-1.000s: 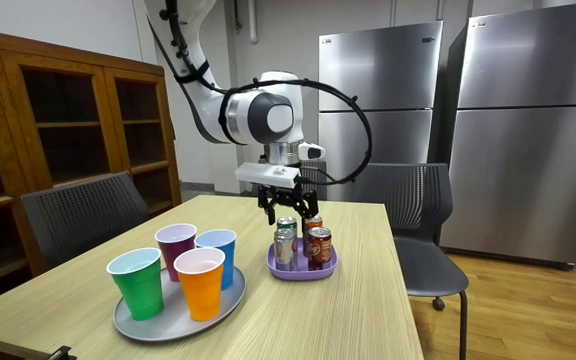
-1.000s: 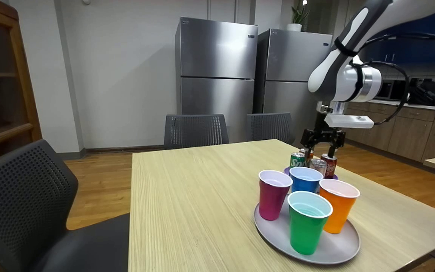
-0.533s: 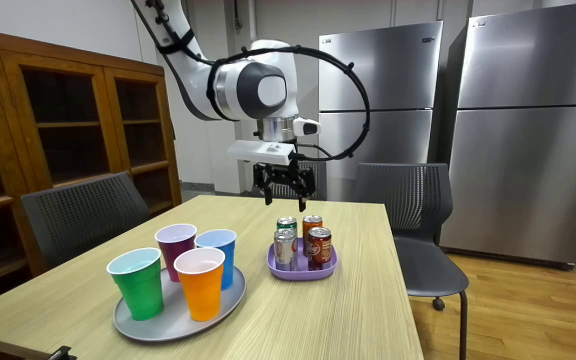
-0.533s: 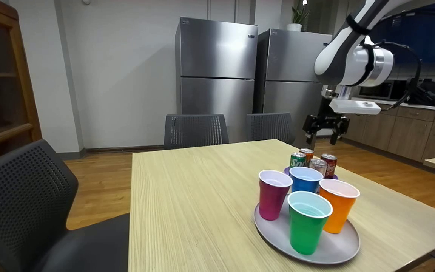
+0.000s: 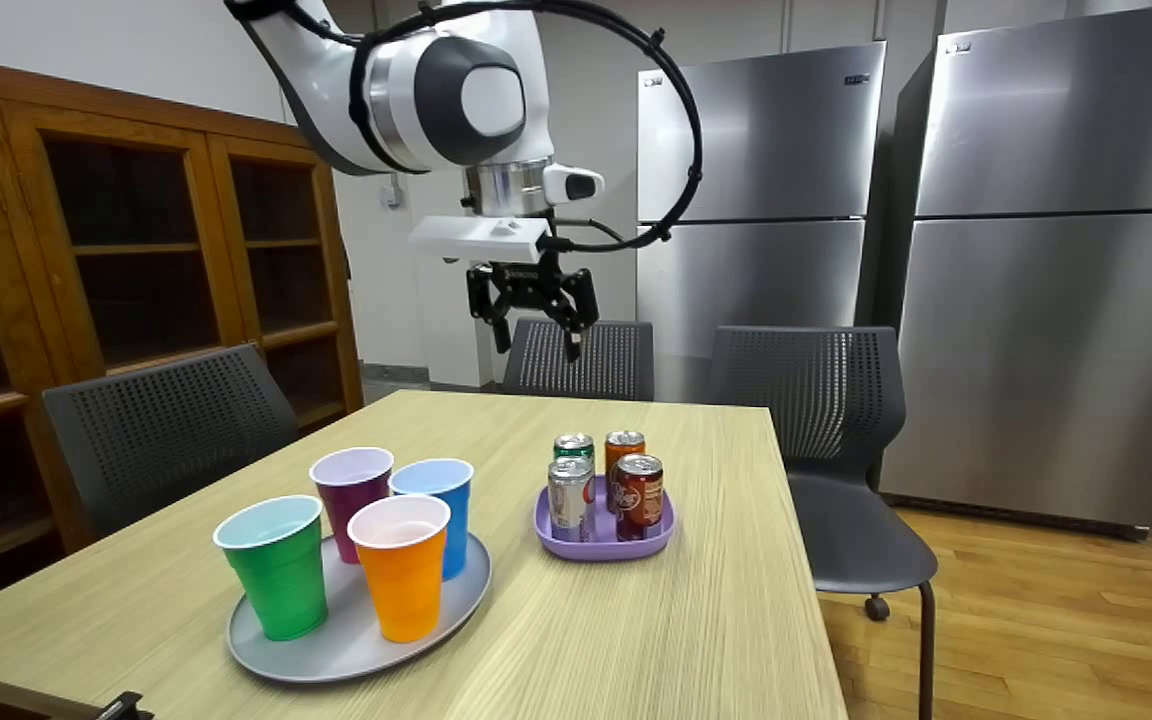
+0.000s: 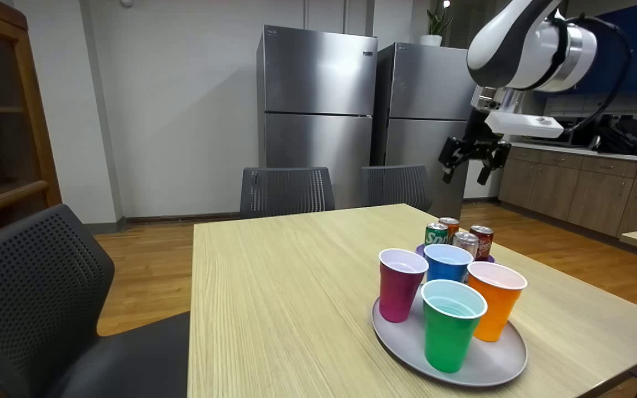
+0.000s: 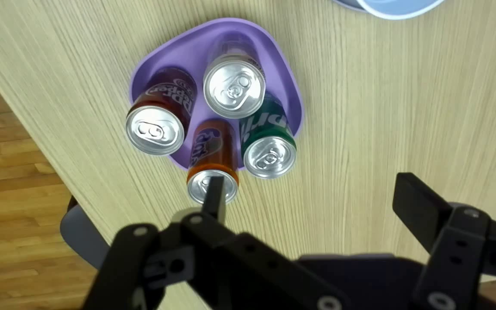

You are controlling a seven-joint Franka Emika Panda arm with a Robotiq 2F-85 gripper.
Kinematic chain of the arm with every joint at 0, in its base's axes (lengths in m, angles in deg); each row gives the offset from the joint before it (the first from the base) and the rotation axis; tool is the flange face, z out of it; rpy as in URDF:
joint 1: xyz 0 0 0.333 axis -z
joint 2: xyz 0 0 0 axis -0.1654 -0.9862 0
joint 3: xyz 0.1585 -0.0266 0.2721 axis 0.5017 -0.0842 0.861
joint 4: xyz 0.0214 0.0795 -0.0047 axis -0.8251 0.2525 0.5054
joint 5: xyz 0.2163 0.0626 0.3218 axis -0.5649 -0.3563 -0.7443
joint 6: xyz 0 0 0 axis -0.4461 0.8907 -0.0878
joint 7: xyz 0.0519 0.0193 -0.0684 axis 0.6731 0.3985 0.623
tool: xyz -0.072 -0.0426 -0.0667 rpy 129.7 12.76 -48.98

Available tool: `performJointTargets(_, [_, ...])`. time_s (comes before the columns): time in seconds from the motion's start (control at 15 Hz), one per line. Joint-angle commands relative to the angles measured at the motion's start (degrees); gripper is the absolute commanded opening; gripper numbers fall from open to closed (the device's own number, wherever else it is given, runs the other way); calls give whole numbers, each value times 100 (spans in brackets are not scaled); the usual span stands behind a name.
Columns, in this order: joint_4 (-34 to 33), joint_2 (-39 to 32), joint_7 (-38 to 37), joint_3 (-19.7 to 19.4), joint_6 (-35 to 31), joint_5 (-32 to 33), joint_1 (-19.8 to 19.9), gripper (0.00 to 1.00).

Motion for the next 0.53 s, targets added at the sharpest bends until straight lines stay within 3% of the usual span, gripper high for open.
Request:
performJointTargets(0.0, [391, 777, -246, 40, 139, 341, -173, 100])
performJointTargets(0.07, [432, 929, -285, 66, 194, 418, -221, 100])
performJointTargets(0.13, [160, 443, -84, 3, 43, 209, -176, 100])
performJointTargets(0.47, [334, 771, -120, 19, 93, 276, -258, 100])
